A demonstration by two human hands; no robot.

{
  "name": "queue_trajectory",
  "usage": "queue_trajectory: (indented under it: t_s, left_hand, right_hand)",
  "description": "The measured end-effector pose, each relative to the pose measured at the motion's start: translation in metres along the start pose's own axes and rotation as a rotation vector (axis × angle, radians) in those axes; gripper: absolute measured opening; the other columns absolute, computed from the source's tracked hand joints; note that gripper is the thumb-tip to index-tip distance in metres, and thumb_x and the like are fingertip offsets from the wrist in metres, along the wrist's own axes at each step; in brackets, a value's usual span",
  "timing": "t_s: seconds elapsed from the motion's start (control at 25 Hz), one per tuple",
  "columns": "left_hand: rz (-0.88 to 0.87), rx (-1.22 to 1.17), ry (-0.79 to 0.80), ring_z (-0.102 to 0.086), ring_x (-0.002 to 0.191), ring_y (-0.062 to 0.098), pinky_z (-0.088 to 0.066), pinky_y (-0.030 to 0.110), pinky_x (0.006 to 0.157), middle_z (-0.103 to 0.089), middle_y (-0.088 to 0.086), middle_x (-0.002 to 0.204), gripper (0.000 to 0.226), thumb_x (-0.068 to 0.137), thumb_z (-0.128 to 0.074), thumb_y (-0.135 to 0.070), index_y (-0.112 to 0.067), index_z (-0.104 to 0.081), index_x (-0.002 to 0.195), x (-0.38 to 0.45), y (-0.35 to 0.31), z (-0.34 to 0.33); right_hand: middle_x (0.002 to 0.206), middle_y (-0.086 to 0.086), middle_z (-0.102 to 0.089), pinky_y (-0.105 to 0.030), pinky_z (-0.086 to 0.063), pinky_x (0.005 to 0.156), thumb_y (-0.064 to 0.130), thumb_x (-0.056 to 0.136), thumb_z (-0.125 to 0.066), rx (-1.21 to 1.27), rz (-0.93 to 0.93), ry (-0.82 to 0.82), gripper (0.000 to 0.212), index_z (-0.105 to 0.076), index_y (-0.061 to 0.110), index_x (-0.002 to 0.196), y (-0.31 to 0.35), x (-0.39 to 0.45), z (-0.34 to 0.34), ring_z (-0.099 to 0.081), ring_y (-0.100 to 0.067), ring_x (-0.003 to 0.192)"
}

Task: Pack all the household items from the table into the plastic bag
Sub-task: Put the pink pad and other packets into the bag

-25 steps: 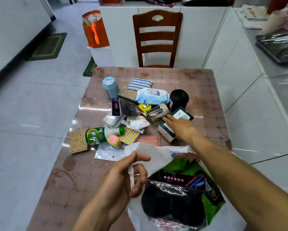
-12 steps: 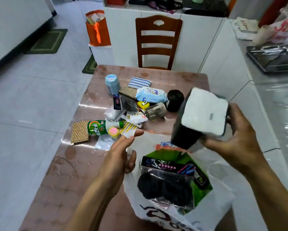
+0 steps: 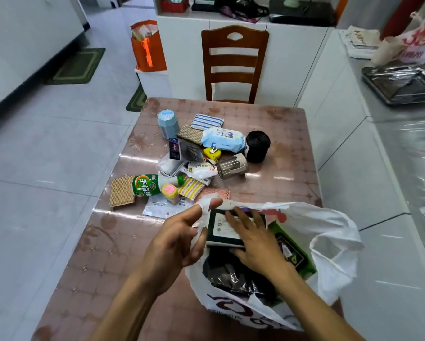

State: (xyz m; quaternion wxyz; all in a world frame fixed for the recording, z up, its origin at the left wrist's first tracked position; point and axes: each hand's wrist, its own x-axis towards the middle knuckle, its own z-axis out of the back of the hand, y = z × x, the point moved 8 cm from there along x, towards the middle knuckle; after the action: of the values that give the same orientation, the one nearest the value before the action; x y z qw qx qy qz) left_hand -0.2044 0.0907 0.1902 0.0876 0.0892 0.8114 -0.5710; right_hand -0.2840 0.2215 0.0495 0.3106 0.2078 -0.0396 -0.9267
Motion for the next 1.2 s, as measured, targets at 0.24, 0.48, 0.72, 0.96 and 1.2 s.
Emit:
queue_trajectory:
  t_s: [0.24, 0.48, 0.72, 0.96, 1.2]
  left_hand:
    - [-0.014, 0.287, -0.536, -0.049, 0.05, 0.024, -0.043, 0.03, 0.054, -0.064, 0.017, 0.059, 0.043, 0.095, -0.05, -0.042, -0.011, -0.073, 0.076, 0.013, 0.012, 0.086]
    - [0.135, 1.255, -0.571, -0.058, 0.109, 0.034, -0.051, 0.044, 0.086, -0.049, 0.008, 0.136, 0.041, 0.089, -0.061, -0.031, -0.027, -0.051, 0.128, 0.112, 0.068, 0.186]
    - [0.19, 1.053, -0.447, -0.065, 0.095, 0.028, -0.056, 0.037, 0.08, -0.064, 0.005, 0.118, 0.049, 0.08, -0.072, -0.018, -0.023, -0.058, 0.127, 0.156, 0.12, 0.235]
    - [-0.047, 0.243, -0.564, -0.069, 0.099, 0.031, -0.054, 0.036, 0.073, -0.072, 0.012, 0.107, 0.036, 0.072, -0.077, -0.021, -0.017, -0.062, 0.105, 0.042, 0.006, 0.166]
    - [-0.141, 0.602, -0.028, -0.069, 0.096, 0.016, -0.06, 0.034, 0.074, -0.067, -0.004, 0.108, 0.039, 0.065, -0.087, -0.006, -0.019, -0.057, 0.087, -0.02, -0.004, -0.004]
  right_hand:
    - [0.135, 0.007, -0.057, -0.048, -0.044, 0.101, 0.048, 0.081, -0.056, 0.311, 0.048, -0.284, 0.053, -0.054, 0.033, 0.132, 0.012, -0.022, 0.086, -0.054, -0.014, 0.118]
    - [0.087, 0.016, -0.067, -0.029, -0.056, 0.061, -0.001, 0.086, -0.061, 0.698, -0.036, -0.754, 0.028, -0.068, 0.025, 0.091, -0.002, -0.052, 0.14, -0.064, -0.003, 0.079]
    - [0.087, 0.011, -0.069, -0.02, -0.056, 0.058, 0.0, 0.087, -0.06, 0.704, -0.186, -0.731, 0.02, -0.071, 0.017, 0.09, -0.033, -0.071, 0.101, -0.066, -0.003, 0.08]
    - [0.089, 0.009, -0.073, -0.026, -0.059, 0.068, 0.001, 0.089, -0.061, 1.068, -0.31, -0.649, 0.025, -0.072, 0.024, 0.09, -0.055, -0.101, 0.089, -0.07, -0.011, 0.084]
    - [0.099, 0.005, -0.073, -0.028, -0.059, 0.074, 0.016, 0.086, -0.07, 1.136, -0.187, -0.319, 0.019, -0.07, 0.029, 0.099, -0.026, -0.101, 0.087, -0.069, -0.013, 0.091]
